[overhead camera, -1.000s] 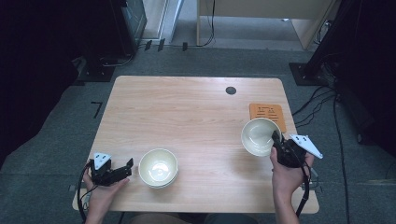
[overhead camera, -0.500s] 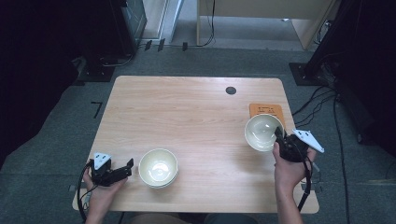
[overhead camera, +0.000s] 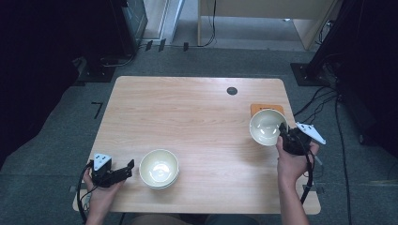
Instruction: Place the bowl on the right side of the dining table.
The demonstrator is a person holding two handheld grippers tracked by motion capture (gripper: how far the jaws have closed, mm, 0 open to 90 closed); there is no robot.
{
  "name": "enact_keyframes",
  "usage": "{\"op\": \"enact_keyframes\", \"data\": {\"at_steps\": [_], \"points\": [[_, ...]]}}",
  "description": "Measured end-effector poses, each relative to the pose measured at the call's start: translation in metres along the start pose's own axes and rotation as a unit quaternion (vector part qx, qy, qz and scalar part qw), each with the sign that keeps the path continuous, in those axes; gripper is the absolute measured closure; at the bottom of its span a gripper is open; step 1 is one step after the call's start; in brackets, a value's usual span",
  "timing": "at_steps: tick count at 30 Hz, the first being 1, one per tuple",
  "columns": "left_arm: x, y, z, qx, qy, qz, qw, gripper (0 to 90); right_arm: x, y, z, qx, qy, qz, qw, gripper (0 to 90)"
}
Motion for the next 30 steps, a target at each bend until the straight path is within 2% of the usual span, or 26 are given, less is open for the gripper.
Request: {"op": "enact_keyframes", "data": {"at_steps": [17, 24, 30], "points": [[0.000, 0.000, 0.000, 0.000, 0.001, -0.003, 1.0000, 5.6, -0.010, 0.028, -0.011, 0.022, 0.015, 0.024, 0.9993, 83.1], [0.000, 0.000, 0.000, 0.000, 0.002, -0.003, 1.0000, 5.6, -0.019, 0.044, -0.013, 0.039, 0.040, 0.039, 0.9976, 83.0], [0.000, 0.000, 0.000, -0.001, 0.001, -0.003, 1.0000, 5.6, -0.026, 0.053, -0.017, 0.046, 0.051, 0.051, 0.9964, 83.0]]}}
Point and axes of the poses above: each handheld gripper's, and its own axes: y roughly forward along the jaws, z roughly out of its underside, x roughly to its left, the point moved 2 cm from there along y, roughly forward along the jaws, and after that the axes turned 5 degrees about y, right-handed, at the moved point
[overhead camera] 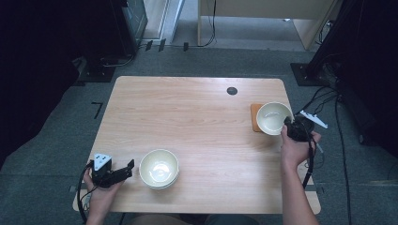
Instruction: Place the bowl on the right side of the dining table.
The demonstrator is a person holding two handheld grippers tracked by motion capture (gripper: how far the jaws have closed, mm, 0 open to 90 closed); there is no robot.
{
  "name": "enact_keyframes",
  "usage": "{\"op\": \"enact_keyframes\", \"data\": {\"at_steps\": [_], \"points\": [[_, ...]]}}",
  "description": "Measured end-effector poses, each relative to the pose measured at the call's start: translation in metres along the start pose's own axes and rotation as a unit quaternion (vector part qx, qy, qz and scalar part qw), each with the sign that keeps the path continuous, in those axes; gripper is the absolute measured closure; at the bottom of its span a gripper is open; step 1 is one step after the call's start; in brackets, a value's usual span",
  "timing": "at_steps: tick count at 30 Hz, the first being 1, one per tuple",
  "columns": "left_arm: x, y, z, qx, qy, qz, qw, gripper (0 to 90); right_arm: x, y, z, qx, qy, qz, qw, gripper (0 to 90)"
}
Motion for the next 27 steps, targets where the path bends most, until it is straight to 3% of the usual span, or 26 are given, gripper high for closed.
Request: {"op": "enact_keyframes", "data": {"at_steps": [9, 22, 27], "points": [[-0.001, 0.000, 0.000, 0.001, 0.003, -0.002, 1.0000, 5.7, -0.002, 0.017, -0.008, 0.019, 0.015, 0.013, 0.9996, 83.0], [0.000, 0.000, 0.000, 0.003, 0.000, 0.002, 1.0000, 5.7, -0.005, 0.049, -0.005, 0.053, 0.077, 0.022, 0.9954, 82.9], [0.000, 0.001, 0.000, 0.003, 0.002, 0.002, 1.0000, 5.6, -0.003, 0.056, -0.006, 0.057, 0.079, 0.026, 0.9949, 83.0]]}}
Point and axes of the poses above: each handheld gripper's, and its own axes: y roughly forward along the jaws, z roughly out of its underside, x roughly to its left, the point moved 2 cm from there along y, roughly forward along the jaws, and after that the axes turned 5 degrees about y, right-handed, at the moved point
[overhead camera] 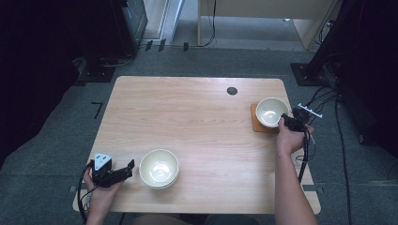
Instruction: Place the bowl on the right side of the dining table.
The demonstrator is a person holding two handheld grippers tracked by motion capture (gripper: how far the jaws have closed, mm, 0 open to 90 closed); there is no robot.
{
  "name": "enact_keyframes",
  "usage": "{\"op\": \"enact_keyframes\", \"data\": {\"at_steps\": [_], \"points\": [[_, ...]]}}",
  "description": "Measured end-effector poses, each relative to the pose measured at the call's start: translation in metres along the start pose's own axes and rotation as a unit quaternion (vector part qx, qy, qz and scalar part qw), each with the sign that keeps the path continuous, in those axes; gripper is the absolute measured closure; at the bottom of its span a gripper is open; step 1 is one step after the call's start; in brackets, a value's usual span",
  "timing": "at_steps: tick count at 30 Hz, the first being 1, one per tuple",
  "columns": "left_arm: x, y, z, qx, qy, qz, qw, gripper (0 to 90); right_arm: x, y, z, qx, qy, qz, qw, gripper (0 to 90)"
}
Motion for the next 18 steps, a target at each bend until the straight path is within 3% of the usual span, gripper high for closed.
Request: {"op": "enact_keyframes", "data": {"at_steps": [11, 18], "points": [[0.000, 0.000, 0.000, 0.001, 0.001, 0.000, 1.0000, 5.6, 0.000, 0.011, 0.000, 0.007, 0.012, 0.012, 0.9998, 82.8], [0.000, 0.000, 0.000, 0.002, 0.001, 0.000, 1.0000, 5.7, 0.001, 0.013, -0.001, 0.008, 0.016, 0.007, 0.9998, 82.7]]}}
Point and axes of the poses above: each handheld gripper's, and its own axes: y roughly forward along the jaws, z roughly out of its underside, x roughly to its left, the point moved 2 cm from there along y, roughly forward along the jaws, and after that the axes turned 5 degrees about y, right-handed, at the moved point
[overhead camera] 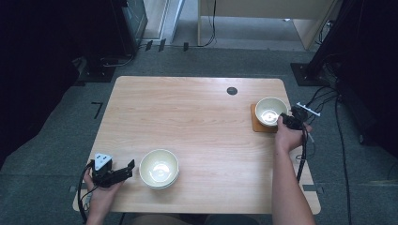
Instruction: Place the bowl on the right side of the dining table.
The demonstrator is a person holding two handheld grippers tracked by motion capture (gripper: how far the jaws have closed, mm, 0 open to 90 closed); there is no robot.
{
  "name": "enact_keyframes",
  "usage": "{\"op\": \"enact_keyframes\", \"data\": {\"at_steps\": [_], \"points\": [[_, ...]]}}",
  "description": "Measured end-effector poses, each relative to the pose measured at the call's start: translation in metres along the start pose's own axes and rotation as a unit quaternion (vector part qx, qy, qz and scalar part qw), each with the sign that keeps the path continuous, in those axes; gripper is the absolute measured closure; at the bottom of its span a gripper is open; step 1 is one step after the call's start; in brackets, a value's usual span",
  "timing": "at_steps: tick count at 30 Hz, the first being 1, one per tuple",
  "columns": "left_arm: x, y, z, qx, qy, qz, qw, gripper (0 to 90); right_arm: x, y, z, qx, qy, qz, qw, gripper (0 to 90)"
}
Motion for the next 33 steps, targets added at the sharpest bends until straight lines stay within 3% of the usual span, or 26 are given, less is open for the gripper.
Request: {"op": "enact_keyframes", "data": {"at_steps": [5, 15, 21, 30, 33], "points": [[0.000, 0.000, 0.000, 0.000, 0.002, 0.000, 1.0000, 5.7, -0.001, 0.003, -0.002, 0.013, 0.015, 0.002, 0.9998, 82.3], [0.000, 0.000, 0.000, -0.001, 0.000, 0.000, 1.0000, 5.7, -0.002, 0.008, -0.001, 0.015, 0.023, 0.016, 0.9995, 79.1], [0.000, 0.000, 0.000, 0.000, 0.001, 0.000, 1.0000, 5.7, -0.004, 0.006, -0.003, 0.002, 0.033, -0.002, 0.9995, 71.4], [0.001, 0.000, 0.000, -0.001, -0.004, -0.003, 1.0000, 5.6, -0.007, -0.001, -0.001, -0.014, -0.023, -0.027, 0.9993, 59.0], [0.000, 0.000, 0.000, -0.002, -0.004, 0.000, 1.0000, 5.6, -0.011, -0.006, 0.000, -0.028, -0.017, -0.032, 0.9990, 54.5]]}}
Point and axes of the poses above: each handheld gripper's, and its own axes: y roughly forward along the jaws, z roughly out of its underside, x roughly to its left, the point moved 2 cm from there along y, roughly forward along the jaws, and after that the axes turned 5 degrees about y, right-handed, at the moved point
